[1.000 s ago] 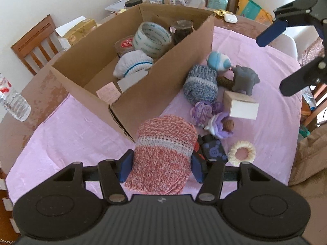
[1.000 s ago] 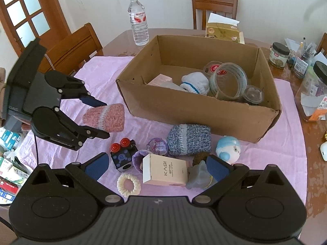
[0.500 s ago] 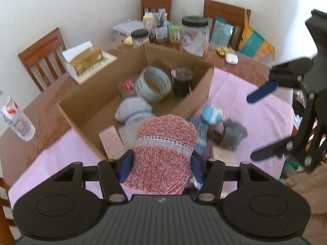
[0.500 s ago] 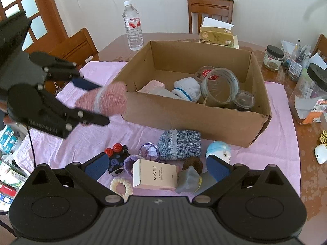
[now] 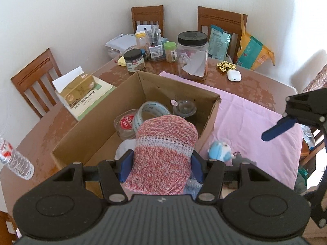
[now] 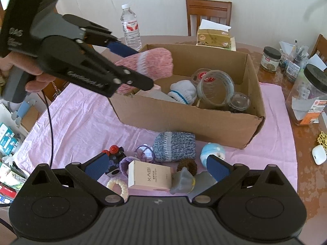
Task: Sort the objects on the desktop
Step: 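Carry the pink knitted sock into the box and open the left tool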
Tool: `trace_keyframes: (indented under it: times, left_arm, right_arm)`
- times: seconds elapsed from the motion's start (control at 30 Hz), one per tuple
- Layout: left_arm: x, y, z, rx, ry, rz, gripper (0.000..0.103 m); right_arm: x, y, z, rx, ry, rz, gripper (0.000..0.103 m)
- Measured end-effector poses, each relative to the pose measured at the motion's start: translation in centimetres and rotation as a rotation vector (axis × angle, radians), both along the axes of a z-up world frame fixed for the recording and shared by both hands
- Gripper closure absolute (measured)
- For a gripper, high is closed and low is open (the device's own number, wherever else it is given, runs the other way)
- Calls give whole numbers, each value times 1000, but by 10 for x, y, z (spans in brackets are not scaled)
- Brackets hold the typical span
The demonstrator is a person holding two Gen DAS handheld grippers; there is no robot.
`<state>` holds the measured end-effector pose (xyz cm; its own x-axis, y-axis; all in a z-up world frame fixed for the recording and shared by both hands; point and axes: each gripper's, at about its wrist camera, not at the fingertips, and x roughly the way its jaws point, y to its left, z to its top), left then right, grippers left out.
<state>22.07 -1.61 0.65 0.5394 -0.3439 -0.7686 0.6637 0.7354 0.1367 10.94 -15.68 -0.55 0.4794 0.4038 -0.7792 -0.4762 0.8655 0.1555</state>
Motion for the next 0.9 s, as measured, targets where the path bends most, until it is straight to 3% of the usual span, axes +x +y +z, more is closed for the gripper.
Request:
trace_keyframes:
  times: [0.2, 0.4, 0.67, 0.9]
  left_arm:
    - [18, -14, -9, 1, 12, -1, 45]
    - [24, -23, -17, 13, 8, -6, 30]
    - [11, -12, -15, -1, 21, 16, 20]
    - [-14, 2, -16, -2, 30, 29, 18]
  right_arm:
    - [3, -12, 0, -4, -1, -31, 0]
    - [5, -19, 0, 4, 2, -57, 0]
    - [6, -18, -1, 8, 6, -55, 0]
    - [4, -12, -3, 2, 11, -40, 0]
